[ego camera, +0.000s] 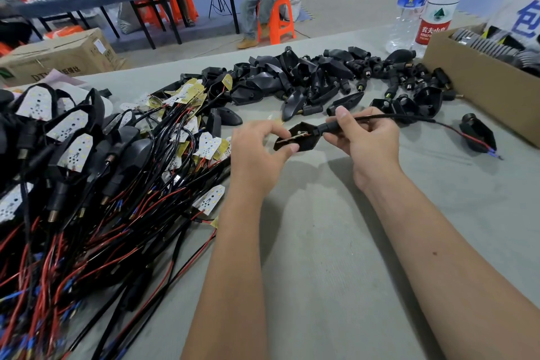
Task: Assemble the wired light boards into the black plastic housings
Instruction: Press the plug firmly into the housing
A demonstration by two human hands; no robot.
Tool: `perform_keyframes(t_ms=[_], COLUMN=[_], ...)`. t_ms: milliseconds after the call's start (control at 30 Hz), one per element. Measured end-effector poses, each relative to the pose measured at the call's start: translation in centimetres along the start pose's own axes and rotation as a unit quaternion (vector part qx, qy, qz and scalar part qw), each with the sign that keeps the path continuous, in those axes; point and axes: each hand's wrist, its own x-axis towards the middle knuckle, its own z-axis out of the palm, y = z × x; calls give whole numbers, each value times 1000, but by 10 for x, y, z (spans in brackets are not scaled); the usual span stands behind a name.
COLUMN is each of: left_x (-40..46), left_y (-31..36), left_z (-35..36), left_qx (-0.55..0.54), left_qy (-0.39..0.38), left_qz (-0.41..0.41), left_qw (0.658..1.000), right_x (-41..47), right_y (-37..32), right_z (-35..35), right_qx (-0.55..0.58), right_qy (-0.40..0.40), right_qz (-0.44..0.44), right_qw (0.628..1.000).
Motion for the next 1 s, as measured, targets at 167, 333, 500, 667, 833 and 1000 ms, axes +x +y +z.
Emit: perform_keyframes(t_ms=[167, 333, 500, 667, 833, 1000], left_x=[2, 1, 4, 0, 0, -1], left_y=[-3, 2, 7, 11, 14, 13], left_z=[-1, 0, 9, 4, 3, -2], left_qx=[38, 15, -109, -218, -374, -402], left_qy=[29, 61, 41, 89, 137, 73], left_qz=[26, 48, -123, -187, -242, -264], left_qw=[999, 997, 986, 954, 884, 873], right_x=[-1, -3, -4, -3, -2, -2], right_y=[3, 4, 3, 2, 1, 0], right_z=[4, 6, 7, 7, 6, 3], right_qx=[-7, -42, -38, 11, 62, 29], right_qy=[-13, -7, -6, -27, -45, -52], right_qz=[8, -38, -55, -40, 1, 50], right_qw=[1000, 998, 998, 999, 997, 997])
